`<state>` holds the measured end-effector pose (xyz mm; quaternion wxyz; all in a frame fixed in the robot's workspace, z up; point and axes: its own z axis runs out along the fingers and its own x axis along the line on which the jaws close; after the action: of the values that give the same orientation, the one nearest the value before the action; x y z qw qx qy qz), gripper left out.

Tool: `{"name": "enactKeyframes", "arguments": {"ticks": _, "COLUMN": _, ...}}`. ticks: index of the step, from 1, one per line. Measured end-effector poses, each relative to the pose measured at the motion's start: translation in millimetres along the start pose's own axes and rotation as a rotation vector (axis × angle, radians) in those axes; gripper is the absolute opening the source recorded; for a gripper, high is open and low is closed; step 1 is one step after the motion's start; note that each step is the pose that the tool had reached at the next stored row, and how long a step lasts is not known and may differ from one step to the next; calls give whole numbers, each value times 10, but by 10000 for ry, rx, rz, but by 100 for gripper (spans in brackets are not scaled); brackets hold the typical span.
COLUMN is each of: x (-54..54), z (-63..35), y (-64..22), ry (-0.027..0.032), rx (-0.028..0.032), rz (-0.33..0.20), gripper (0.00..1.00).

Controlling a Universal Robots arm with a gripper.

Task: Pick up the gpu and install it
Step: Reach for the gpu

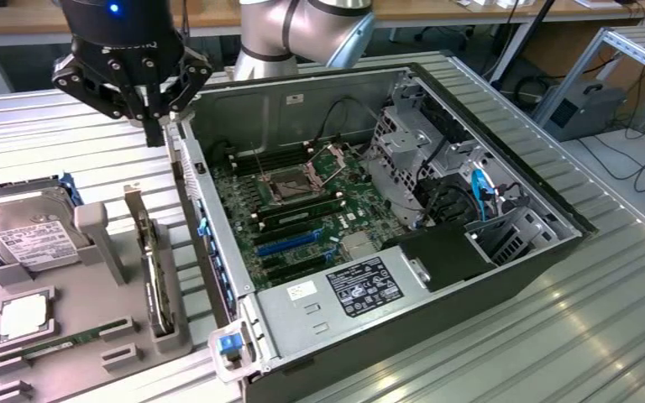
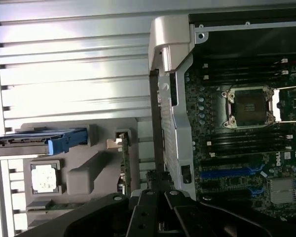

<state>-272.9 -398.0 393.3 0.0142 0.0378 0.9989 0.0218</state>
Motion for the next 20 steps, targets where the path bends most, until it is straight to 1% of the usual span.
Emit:
{"name": "enactKeyframes", "arguments": {"ticks": 2, "x": 62, "z": -2, "y": -3, "ry": 0, "rx": 1, "rz": -1, "gripper": 11}}
{"name": "enactKeyframes", "arguments": {"ticks": 4, "x": 161, "z": -5, "y": -9, "ry": -1, "rx": 0, "rz": 1, "gripper": 11}}
{"name": "enactKeyframes", "arguments": {"ticks": 10, "x": 328, "z": -10, "y": -20, "ry": -1, "rx": 1, "rz": 0, "gripper": 11}}
{"name": "enactKeyframes", "arguments": {"ticks": 13, "x": 335, "z": -11, "y": -23, "ry": 0, "rx": 1, "rz": 0, "gripper": 11}}
{"name": "enactKeyframes", "arguments": {"ticks": 14, "x": 341, "z": -11, "y": -37, "ry": 0, "rx": 0, "rz": 1, "gripper": 11}}
{"name": "enactKeyframes", "arguments": {"ticks": 19, "x": 360, "z": -17, "y": -157, "ry": 0, "rx": 1, "rz": 0, "gripper": 11}}
{"name": "enactKeyframes", "arguments": {"ticks": 20, "x": 361, "z": -19, "y": -208, "ry": -1, "rx": 0, "rz": 0, "gripper": 11}}
